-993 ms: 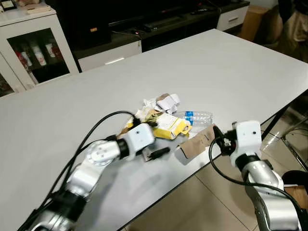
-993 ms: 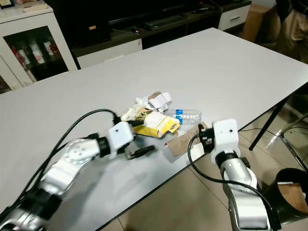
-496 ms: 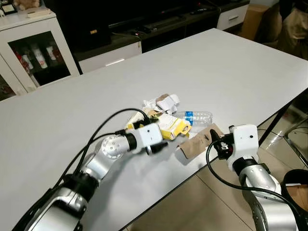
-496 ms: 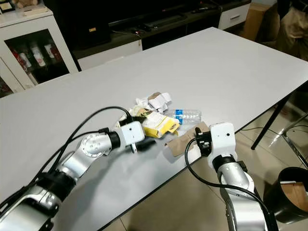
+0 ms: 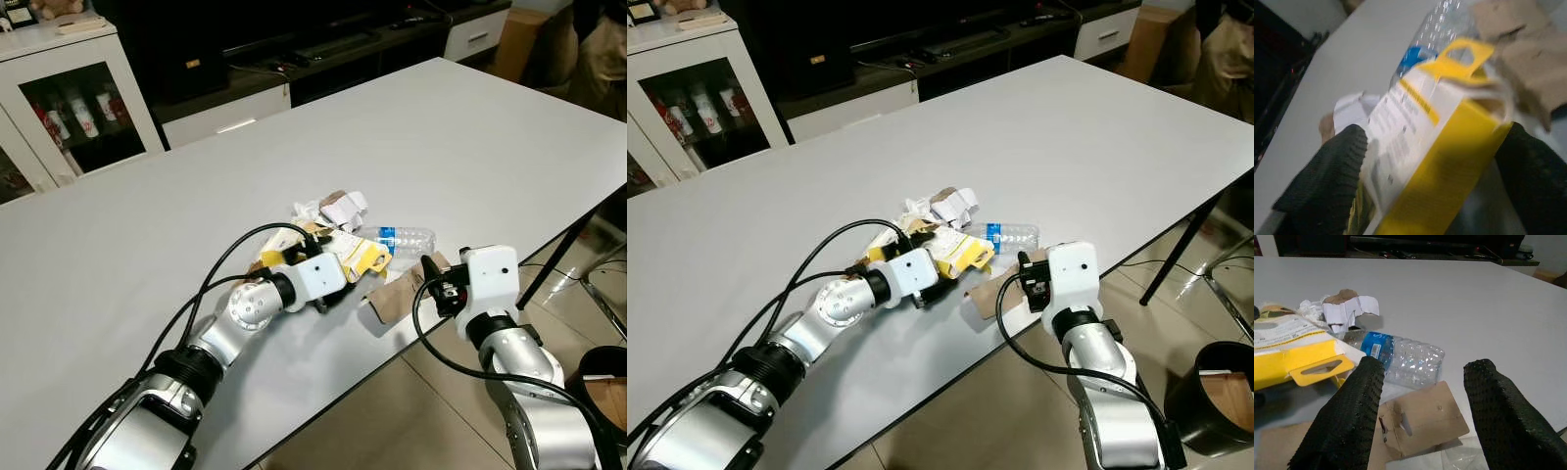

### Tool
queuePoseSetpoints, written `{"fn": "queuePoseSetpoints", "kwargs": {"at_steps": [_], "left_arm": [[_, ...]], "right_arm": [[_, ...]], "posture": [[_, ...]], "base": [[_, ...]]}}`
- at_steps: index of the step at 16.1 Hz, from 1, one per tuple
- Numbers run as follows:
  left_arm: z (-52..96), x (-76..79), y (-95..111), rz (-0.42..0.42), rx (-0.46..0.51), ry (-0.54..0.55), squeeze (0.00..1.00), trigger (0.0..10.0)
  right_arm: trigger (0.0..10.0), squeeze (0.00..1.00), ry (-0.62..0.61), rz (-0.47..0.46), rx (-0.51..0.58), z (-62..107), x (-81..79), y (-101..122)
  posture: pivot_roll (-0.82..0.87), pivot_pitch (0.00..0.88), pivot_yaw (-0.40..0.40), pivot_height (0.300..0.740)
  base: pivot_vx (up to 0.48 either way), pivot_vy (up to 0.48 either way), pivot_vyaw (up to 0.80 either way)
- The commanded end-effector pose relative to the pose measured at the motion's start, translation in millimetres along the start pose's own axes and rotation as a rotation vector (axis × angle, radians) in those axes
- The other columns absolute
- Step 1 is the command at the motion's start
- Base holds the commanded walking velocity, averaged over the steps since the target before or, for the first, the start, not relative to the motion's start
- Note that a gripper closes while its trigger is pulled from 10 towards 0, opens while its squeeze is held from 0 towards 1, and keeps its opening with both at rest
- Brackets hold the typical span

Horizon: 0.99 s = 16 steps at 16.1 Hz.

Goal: Picking trash to rubbish bin

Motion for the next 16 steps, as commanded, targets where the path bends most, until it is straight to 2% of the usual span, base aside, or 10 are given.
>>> {"fn": "queuePoseSetpoints", "kwargs": {"at_steps": [1, 6, 16], "left_arm": [[2.4, -6.9, -4.0, 0.01, -0.008, 0.031, 0.0, 0.0], [3.6, -10.0, -7.2, 0.04, 0.002, 0.063, 0.0, 0.0], [4.4, -8.1, -5.8, 0.091, 0.036, 0.054, 0.0, 0.0]], "right_arm": [[10.0, 0.0, -0.003, 0.01, -0.006, 1.0, 0.4, -0.7], [10.0, 0.0, -0.006, 0.011, -0.003, -0.5, -0.3, 0.1], [10.0, 0.0, 0.005, 0.025, 0.009, -5.0, -1.3, 3.4]], "posture": [[-0.12, 0.0, 0.067, 0.74], [-0.12, 0.0, 0.07, 0.74], [-0.13, 0.0, 0.061, 0.74]], "base": [[0.0, 0.0, 0.0], [0.0, 0.0, 0.0], [0.0, 0.0, 0.0]]}}
Point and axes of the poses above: a point about 5 cm out from each wrist's last joint towards the gripper, its own z axis pointing back from the gripper into the wrist, its own y axis along the axis of the wrist's last joint, x = y × z, the point moved 4 cm from there along -z, pointing out of the wrist towards the gripper, and after that the axes turned 8 degrees about -z, right-handed, at the moved point
